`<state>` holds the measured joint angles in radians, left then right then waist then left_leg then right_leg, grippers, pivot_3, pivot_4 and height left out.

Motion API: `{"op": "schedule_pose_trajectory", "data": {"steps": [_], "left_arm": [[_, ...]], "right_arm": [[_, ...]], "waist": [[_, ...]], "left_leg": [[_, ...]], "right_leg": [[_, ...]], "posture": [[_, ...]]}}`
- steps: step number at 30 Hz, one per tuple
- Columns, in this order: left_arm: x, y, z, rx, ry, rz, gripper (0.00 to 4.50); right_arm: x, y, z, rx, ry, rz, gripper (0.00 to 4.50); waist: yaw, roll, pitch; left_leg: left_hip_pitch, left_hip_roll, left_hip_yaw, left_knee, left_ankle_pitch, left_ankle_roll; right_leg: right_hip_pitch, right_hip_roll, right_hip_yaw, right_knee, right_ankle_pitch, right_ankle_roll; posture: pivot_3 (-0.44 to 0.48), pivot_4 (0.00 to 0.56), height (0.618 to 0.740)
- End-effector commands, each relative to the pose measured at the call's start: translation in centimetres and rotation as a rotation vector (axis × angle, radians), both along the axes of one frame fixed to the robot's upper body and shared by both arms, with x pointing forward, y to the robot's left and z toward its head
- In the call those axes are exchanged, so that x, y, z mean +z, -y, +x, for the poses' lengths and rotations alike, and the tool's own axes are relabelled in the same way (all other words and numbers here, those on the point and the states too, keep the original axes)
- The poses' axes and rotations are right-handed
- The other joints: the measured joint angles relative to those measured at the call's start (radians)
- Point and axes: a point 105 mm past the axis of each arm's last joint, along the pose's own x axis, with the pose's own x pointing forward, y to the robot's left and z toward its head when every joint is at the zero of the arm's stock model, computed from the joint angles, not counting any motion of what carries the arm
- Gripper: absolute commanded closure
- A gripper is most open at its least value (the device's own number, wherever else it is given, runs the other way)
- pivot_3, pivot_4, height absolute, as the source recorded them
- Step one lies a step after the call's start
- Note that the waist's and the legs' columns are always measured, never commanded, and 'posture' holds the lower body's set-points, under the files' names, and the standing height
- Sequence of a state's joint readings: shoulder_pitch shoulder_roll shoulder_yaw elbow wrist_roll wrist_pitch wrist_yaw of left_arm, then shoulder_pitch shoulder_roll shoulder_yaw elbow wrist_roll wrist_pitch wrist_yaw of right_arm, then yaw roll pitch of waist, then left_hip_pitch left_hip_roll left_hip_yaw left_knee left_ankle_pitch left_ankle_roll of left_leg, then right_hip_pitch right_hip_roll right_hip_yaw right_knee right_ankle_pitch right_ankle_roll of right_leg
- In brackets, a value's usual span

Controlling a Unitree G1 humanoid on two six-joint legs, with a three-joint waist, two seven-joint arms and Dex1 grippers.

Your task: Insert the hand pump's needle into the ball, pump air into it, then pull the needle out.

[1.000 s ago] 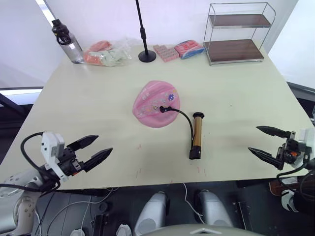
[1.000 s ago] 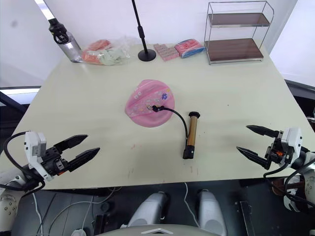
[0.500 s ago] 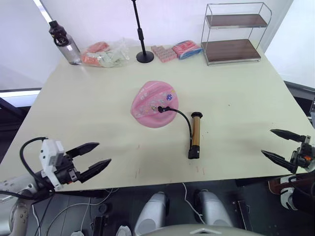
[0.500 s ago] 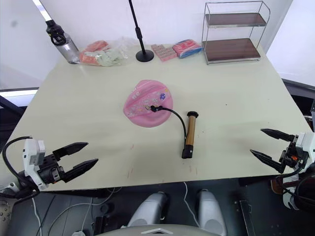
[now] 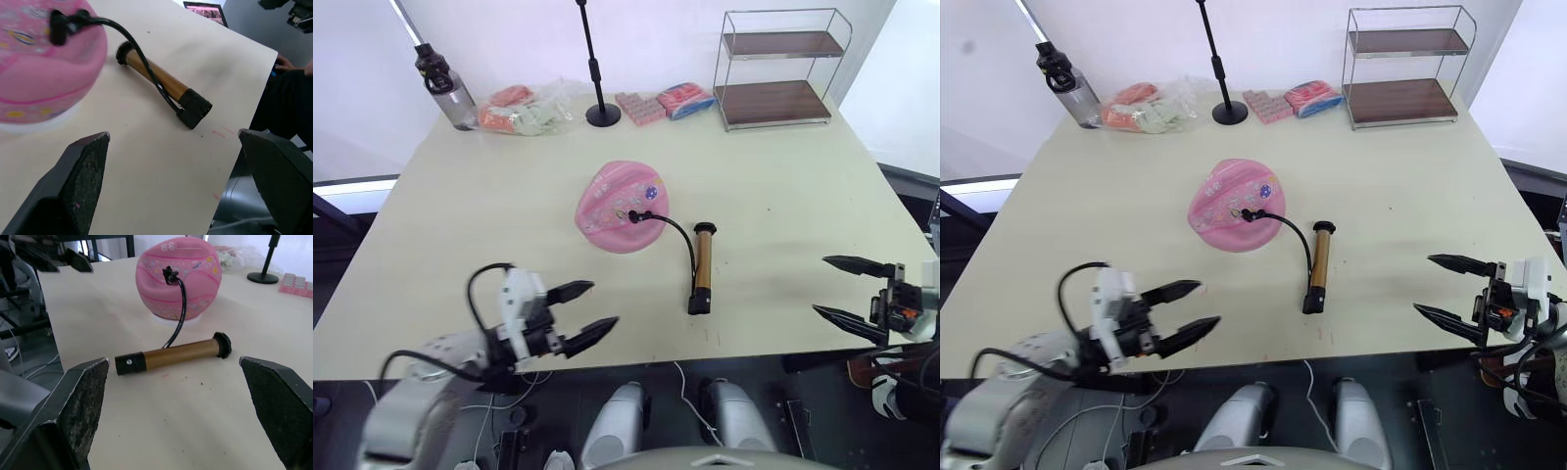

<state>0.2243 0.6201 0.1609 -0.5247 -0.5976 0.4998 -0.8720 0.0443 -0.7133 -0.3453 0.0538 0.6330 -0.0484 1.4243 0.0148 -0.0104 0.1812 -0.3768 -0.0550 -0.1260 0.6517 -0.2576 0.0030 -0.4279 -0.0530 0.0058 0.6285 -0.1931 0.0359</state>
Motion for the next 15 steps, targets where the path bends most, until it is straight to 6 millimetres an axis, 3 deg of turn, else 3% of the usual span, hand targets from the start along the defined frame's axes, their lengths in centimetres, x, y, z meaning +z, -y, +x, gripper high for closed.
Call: {"op": "schedule_pose_trajectory", "data": {"steps": [1,7,15], "left_arm": [[-0.3,3.3,2.7,0.024,0.045,-0.001,0.02],[-0.7,7.6,4.7,0.011,0.037,-0.020,0.02],[-1.7,11.1,6.7,0.055,-0.023,0.042,0.02]], "right_arm": [[0.3,-0.6,0.0,0.003,0.038,0.009,0.00],[0.5,-0.9,0.1,-0.012,0.055,0.013,0.00],[0.8,-1.3,0.0,-0.017,0.073,0.009,0.00]], "waist": [[-0.001,-0.001,0.000],[-0.006,0.001,-0.001],[-0.001,0.000,-0.001]], "left_leg": [[0.000,0.002,0.002,0.001,0.000,0.000],[0.004,0.004,0.012,0.002,0.000,0.000],[0.013,0.006,0.016,0.002,-0.001,0.002]], "right_leg": [[0.000,0.001,0.002,0.000,0.003,0.002],[0.002,0.005,0.010,0.000,0.007,0.005],[0.008,0.007,0.013,-0.001,0.007,0.006]], "posture": [[0.000,0.150,0.740],[0.000,0.150,0.740],[0.000,0.150,0.740]]}}
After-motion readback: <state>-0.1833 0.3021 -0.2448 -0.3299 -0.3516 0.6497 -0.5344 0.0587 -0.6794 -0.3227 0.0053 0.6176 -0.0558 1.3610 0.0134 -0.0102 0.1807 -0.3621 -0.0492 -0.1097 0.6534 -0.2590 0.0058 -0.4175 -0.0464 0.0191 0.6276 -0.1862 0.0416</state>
